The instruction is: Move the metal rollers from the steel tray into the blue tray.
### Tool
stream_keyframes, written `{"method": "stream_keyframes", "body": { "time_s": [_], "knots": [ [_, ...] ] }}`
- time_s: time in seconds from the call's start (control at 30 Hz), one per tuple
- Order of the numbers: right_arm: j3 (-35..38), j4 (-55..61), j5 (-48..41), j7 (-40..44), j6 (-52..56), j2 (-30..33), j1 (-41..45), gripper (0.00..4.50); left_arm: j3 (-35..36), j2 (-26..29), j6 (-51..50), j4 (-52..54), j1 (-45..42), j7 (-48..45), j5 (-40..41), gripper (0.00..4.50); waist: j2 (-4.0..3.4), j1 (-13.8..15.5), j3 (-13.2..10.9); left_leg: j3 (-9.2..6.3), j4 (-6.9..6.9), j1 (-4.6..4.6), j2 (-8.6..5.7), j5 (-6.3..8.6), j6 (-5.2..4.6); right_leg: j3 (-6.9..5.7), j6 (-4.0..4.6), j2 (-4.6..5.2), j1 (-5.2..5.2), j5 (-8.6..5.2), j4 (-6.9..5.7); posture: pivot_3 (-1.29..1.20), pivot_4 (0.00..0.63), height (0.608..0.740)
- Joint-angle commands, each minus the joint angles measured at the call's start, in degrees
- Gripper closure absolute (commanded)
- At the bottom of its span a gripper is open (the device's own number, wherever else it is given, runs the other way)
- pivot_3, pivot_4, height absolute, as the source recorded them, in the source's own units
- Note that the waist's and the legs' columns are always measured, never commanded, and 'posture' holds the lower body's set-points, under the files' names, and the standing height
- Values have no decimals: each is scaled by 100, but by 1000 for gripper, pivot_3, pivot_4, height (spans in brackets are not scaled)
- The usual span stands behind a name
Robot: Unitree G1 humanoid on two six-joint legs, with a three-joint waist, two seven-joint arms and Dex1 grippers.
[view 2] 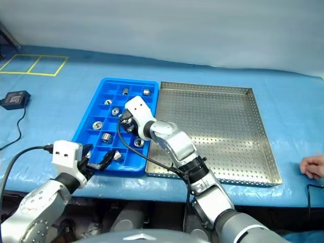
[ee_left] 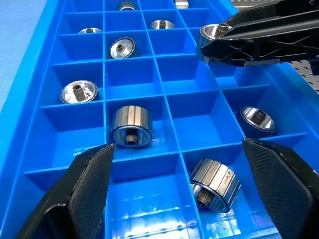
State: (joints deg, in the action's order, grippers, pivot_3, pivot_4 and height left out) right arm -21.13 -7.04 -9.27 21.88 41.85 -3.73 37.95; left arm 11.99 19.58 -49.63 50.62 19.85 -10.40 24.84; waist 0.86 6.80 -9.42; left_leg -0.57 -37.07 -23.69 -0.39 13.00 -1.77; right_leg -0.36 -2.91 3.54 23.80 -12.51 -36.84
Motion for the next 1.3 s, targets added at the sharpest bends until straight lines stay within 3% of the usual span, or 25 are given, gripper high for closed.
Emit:
{"method": "stream_keyframes", "body": {
  "time_s": [0.03,0.13,0.3,0.5,0.73,0.93,1.13,1.3],
  "knots": [
    [54,-123,18,109,-260,-152,212,2815,-4,-9,72,298,80,71,-36,0,0,43,0,0,3,-1,0,-1,3,0,1,-1,-1,-1,-1,410,150,740],
    [71,-435,65,150,-335,-213,282,2815,-4,-8,81,323,104,105,-23,0,-1,102,0,-3,12,-4,-2,-5,11,-3,2,-6,-3,-1,-5,418,150,740],
    [231,-594,197,-36,-608,-261,300,1265,-79,-7,89,308,58,124,-8,0,-3,179,-2,-25,14,-1,-2,-6,26,-29,15,-12,3,-19,-4,413,150,740],
    [573,487,45,-33,-354,-11,-25,1265,-326,13,134,70,-307,34,19,0,-5,202,-3,-49,13,-8,-3,-8,35,-48,23,-14,1,-21,-4,345,150,740],
    [778,2641,-111,318,603,1455,-1144,1265,-902,137,252,-755,-1472,-237,-119,0,-9,140,-5,-56,3,-9,-10,-8,34,-57,24,-8,-14,-22,1,178,150,740],
    [1265,3637,-428,739,724,2642,-2052,1265,-1139,389,385,-1493,-2226,-601,-271,0,-12,-279,-7,-48,5,-19,-7,-9,30,-50,36,-9,-26,-18,-4,45,150,740],
    [1664,3713,-809,797,1029,2903,-2411,1265,-1336,543,538,-1974,-2559,-940,-343,0,-11,-674,-7,-39,5,-15,4,-5,24,-44,34,-9,-25,-17,-9,-15,150,740],
    [1676,3720,-807,495,1250,2773,-2368,135,-1433,581,609,-2029,-2489,-1158,-374,0,-11,-757,-7,-35,-2,-15,13,-3,20,-38,4,-7,-27,-1,-8,-35,150,740]
  ]
}}
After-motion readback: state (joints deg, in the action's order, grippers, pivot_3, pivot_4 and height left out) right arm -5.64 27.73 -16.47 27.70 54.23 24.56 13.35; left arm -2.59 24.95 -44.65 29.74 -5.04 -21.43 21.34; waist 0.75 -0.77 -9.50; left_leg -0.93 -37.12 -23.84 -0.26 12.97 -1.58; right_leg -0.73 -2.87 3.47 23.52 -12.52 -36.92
